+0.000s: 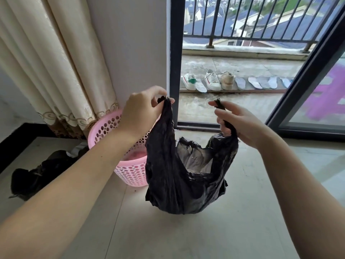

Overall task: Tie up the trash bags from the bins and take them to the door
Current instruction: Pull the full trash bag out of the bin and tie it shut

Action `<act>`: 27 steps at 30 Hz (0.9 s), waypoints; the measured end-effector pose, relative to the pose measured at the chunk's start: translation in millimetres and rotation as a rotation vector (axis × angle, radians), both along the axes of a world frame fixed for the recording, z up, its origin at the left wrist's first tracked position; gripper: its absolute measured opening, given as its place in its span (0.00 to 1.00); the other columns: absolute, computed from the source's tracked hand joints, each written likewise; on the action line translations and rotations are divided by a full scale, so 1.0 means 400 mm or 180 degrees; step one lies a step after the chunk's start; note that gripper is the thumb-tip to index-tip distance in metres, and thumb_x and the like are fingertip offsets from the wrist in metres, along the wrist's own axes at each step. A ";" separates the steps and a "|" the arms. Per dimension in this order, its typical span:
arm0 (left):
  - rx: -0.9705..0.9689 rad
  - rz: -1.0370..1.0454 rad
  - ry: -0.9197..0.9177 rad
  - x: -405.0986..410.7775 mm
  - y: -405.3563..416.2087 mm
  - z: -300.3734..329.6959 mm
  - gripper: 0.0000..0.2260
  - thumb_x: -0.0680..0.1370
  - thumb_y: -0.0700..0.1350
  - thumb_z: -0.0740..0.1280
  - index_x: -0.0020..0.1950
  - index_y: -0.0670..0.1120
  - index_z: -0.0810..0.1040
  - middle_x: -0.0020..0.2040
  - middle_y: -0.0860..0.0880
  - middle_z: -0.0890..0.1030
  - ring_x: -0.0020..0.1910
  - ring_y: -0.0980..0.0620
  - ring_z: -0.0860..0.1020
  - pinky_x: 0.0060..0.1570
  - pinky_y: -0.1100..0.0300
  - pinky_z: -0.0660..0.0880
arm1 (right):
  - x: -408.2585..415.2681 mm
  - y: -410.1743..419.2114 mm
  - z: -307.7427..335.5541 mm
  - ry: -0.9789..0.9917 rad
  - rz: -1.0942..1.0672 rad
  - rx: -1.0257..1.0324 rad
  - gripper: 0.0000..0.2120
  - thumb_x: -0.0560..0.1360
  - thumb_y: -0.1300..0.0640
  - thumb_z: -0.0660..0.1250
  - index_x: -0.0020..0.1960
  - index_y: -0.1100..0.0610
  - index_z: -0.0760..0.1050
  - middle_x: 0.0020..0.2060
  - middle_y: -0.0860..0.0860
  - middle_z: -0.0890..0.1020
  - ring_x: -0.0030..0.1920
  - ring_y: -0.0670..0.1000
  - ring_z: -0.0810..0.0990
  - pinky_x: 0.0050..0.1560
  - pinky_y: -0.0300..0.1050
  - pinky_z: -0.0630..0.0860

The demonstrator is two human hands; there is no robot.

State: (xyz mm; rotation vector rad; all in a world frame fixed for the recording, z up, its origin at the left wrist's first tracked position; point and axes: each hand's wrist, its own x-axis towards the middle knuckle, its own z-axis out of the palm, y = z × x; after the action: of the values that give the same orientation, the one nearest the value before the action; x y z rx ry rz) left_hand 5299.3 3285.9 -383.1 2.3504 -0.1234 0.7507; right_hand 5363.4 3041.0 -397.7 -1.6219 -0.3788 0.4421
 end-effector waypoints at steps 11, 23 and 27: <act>-0.1483 -0.1923 0.1267 -0.032 -0.092 0.000 0.15 0.71 0.32 0.57 0.44 0.43 0.81 0.44 0.49 0.83 0.46 0.55 0.80 0.52 0.65 0.77 | -0.079 0.092 0.014 -0.0295 0.1778 -0.1408 0.30 0.65 0.35 0.68 0.56 0.56 0.72 0.37 0.47 0.80 0.39 0.47 0.79 0.43 0.37 0.77; -0.1531 -0.1564 0.1974 -0.026 -0.086 -0.125 0.32 0.74 0.52 0.70 0.73 0.58 0.56 0.63 0.60 0.69 0.63 0.63 0.70 0.67 0.61 0.66 | -0.066 0.109 -0.038 0.0723 0.0785 -0.0064 0.24 0.81 0.56 0.48 0.43 0.59 0.82 0.21 0.50 0.68 0.20 0.47 0.62 0.32 0.47 0.66; -0.1558 -0.1732 0.2393 -0.030 -0.095 -0.206 0.08 0.75 0.39 0.66 0.50 0.51 0.78 0.47 0.59 0.82 0.50 0.62 0.79 0.54 0.67 0.73 | -0.071 0.084 -0.033 0.1182 0.1199 0.0153 0.23 0.81 0.51 0.45 0.50 0.55 0.79 0.26 0.49 0.66 0.23 0.47 0.62 0.29 0.40 0.69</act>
State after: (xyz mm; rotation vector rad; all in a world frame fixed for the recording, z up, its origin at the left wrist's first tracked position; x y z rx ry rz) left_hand 5287.5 3247.8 -465.4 1.8448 -0.2072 -0.3465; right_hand 5335.0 3074.5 -410.8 -1.3846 -0.4084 0.9949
